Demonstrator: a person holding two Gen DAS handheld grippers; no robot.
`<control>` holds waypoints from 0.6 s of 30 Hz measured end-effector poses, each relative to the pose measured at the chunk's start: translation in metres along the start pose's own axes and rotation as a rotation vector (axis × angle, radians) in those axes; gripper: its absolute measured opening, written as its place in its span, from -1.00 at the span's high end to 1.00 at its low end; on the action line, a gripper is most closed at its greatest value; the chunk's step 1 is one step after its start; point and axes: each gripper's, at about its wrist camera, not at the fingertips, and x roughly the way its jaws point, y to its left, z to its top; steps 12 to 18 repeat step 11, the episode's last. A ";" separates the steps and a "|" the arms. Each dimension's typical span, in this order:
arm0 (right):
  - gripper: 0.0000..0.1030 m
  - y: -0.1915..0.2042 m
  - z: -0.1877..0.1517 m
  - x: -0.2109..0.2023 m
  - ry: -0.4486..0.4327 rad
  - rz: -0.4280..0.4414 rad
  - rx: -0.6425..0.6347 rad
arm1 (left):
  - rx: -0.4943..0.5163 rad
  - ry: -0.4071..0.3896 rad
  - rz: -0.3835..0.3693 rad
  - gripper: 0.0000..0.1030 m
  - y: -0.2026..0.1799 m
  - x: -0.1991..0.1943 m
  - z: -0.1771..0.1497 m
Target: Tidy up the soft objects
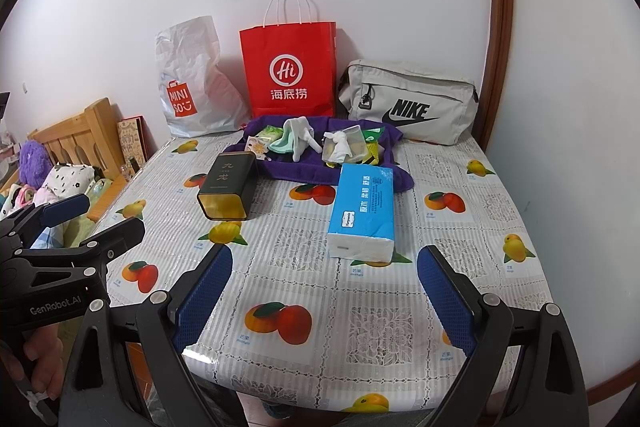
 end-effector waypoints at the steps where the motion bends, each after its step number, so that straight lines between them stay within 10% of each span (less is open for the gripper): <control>1: -0.81 0.000 0.000 0.000 0.000 -0.001 0.000 | 0.000 0.000 0.000 -0.82 0.000 0.000 0.000; 18: -0.81 0.000 0.000 0.000 0.000 0.001 -0.001 | 0.000 -0.003 0.000 -0.82 0.001 0.000 -0.001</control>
